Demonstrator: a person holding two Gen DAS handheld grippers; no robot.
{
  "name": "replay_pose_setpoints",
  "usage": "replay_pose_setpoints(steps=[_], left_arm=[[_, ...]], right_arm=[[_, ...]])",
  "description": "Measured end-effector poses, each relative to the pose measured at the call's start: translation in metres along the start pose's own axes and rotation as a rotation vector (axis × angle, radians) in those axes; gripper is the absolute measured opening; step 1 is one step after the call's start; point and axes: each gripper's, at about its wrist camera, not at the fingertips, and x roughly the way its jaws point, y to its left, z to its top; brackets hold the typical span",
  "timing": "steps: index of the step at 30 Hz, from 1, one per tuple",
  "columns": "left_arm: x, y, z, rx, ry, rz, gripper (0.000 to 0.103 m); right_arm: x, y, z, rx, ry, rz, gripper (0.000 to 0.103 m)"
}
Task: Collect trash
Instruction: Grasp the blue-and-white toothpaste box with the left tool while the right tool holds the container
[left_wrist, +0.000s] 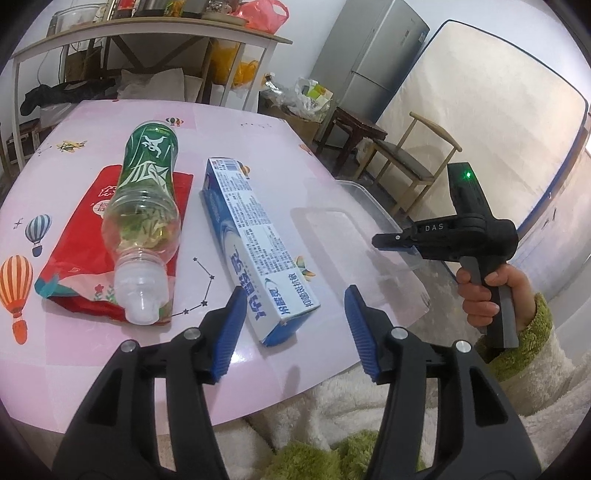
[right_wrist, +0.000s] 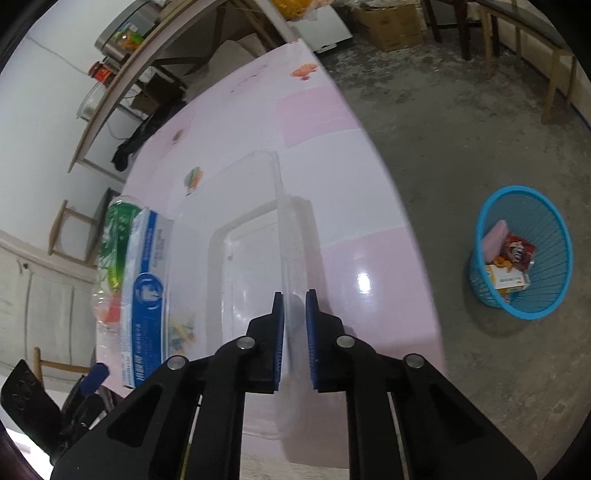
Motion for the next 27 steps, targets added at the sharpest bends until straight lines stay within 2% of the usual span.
replay_pose_setpoints(steps=[3,4,5,7,15,20,22,27], left_arm=[[0.001,-0.001,0.002,-0.004,-0.007,0.013,0.062],[0.001,-0.001,0.003,-0.008,-0.007,0.015,0.065],[0.003,-0.001,0.005,-0.013,-0.004,0.018,0.067],[0.007,-0.001,0.010,-0.015,-0.003,0.028,0.070],[0.046,0.011,0.038,-0.092,0.082,0.088,0.070],[0.060,0.011,0.046,-0.084,0.107,0.150,0.067],[0.066,0.010,0.048,-0.085,0.124,0.167,0.060],[0.077,0.006,0.055,-0.061,0.150,0.225,0.048]], right_arm=[[-0.001,0.011,-0.001,-0.049,-0.007,-0.012,0.013],[-0.004,0.014,-0.001,-0.069,-0.018,-0.021,0.019],[-0.008,0.017,-0.001,-0.086,-0.027,-0.028,0.034],[-0.015,0.019,0.000,-0.094,-0.056,-0.047,0.048],[-0.018,0.012,0.001,-0.073,-0.071,-0.085,0.048],[-0.010,0.015,0.001,-0.087,-0.061,-0.108,0.048],[-0.007,0.014,0.003,-0.079,-0.062,-0.106,0.048],[-0.001,0.013,0.007,-0.067,-0.057,-0.095,0.037]])
